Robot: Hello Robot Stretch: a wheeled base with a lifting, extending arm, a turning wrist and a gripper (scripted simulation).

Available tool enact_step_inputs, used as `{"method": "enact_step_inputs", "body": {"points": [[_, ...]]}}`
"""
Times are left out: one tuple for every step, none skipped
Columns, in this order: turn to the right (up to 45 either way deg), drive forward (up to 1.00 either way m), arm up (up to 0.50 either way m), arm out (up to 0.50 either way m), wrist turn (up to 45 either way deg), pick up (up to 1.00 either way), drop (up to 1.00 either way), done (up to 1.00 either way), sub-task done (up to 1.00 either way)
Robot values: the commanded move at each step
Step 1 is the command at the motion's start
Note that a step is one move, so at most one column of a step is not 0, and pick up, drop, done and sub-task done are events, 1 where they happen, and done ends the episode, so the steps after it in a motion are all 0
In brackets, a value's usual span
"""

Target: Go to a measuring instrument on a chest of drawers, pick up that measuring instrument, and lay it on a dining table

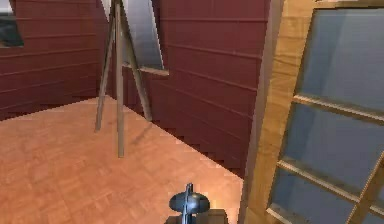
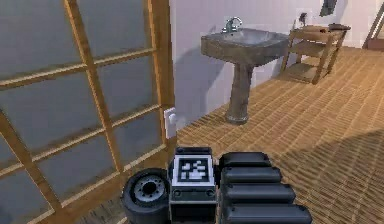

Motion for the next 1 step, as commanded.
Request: {"method": "enact_step_inputs", "body": {"points": [[18.0, 0.00, 0.00, 0.00, 0.0, 0.00, 0.00, 0.00, 0.00]]}}
